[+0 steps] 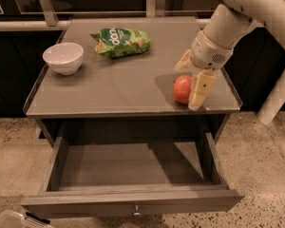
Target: Place apple into top drawer
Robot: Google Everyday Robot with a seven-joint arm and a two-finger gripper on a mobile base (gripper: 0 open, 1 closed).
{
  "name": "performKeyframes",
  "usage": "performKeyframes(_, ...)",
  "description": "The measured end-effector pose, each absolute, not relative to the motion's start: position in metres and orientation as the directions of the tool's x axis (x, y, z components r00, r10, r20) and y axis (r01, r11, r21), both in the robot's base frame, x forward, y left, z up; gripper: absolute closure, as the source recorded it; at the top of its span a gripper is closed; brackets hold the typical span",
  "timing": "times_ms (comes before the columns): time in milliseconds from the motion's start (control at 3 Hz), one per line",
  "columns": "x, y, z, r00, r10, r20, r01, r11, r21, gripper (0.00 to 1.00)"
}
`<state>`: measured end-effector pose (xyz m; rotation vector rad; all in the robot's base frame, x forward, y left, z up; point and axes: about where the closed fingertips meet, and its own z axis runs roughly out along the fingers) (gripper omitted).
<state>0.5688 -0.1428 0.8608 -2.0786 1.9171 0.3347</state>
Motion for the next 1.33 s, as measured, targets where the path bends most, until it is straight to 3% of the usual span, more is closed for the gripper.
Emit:
performKeyframes(1000,0.5688,-0.1428,0.8608,0.086,-0.928,-0.363,-0.996,-0.070,-0.057,0.88)
performKeyframes(1333,0.5693,-0.1365,0.8622,0.086,-0.934,-0.347,-0.996,-0.073,-0.048,1.00)
